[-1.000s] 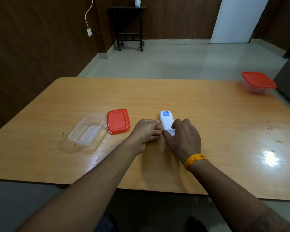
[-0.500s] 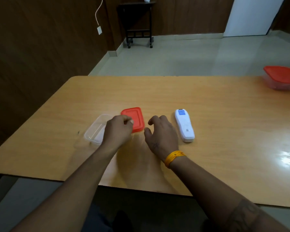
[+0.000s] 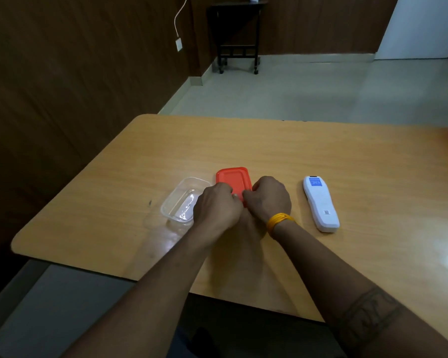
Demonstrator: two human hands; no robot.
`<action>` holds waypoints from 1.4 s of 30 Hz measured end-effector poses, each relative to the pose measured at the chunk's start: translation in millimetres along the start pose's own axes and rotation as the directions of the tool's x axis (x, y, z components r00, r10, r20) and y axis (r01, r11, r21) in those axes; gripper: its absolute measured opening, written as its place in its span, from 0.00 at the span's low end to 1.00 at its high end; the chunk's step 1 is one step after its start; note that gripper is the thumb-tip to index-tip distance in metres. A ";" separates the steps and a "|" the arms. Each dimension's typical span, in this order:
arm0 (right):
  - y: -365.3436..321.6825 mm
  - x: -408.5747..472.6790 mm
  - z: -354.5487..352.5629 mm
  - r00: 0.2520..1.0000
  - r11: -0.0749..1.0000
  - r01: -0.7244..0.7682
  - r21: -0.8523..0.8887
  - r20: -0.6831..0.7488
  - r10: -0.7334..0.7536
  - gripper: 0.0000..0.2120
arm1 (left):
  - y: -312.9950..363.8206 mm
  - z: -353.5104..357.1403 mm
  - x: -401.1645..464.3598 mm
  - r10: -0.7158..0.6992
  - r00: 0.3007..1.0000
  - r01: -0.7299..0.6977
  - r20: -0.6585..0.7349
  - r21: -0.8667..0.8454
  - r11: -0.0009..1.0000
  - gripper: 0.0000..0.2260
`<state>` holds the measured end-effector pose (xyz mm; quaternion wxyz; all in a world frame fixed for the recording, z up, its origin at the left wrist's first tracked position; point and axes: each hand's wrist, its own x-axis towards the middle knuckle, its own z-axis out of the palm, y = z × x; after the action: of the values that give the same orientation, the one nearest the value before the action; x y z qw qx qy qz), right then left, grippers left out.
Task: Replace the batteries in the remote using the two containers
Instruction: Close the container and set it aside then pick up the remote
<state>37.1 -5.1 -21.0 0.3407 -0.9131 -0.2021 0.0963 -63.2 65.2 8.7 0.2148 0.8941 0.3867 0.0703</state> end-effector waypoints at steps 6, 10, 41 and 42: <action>-5.6 0.0 -9.4 0.991 0.965 -0.134 0.227 0.038 0.128 0.15 | -0.6 -2.4 -0.6 -0.017 1.000 0.017 0.012 -0.062 0.998 0.15; -1.0 4.8 -9.8 0.968 0.920 -0.248 0.302 0.103 0.227 0.16 | 2.5 -4.2 -3.6 -0.018 1.000 0.020 0.021 -0.113 0.993 0.15; -71.7 -53.6 51.8 0.985 0.666 -0.134 0.734 0.027 0.168 0.15 | -110.6 -62.1 26.7 -0.286 0.923 0.075 -0.259 -0.605 0.793 0.06; -72.1 -52.6 52.1 0.987 0.701 -0.127 0.701 0.019 0.160 0.15 | -112.3 -59.7 29.2 -0.276 0.925 0.079 -0.261 -0.579 0.811 0.08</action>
<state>-48.5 51.8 -10.3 0.6567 -0.7307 -0.0715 0.1721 -134.7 174.4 11.8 0.4037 0.7260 0.4627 0.3097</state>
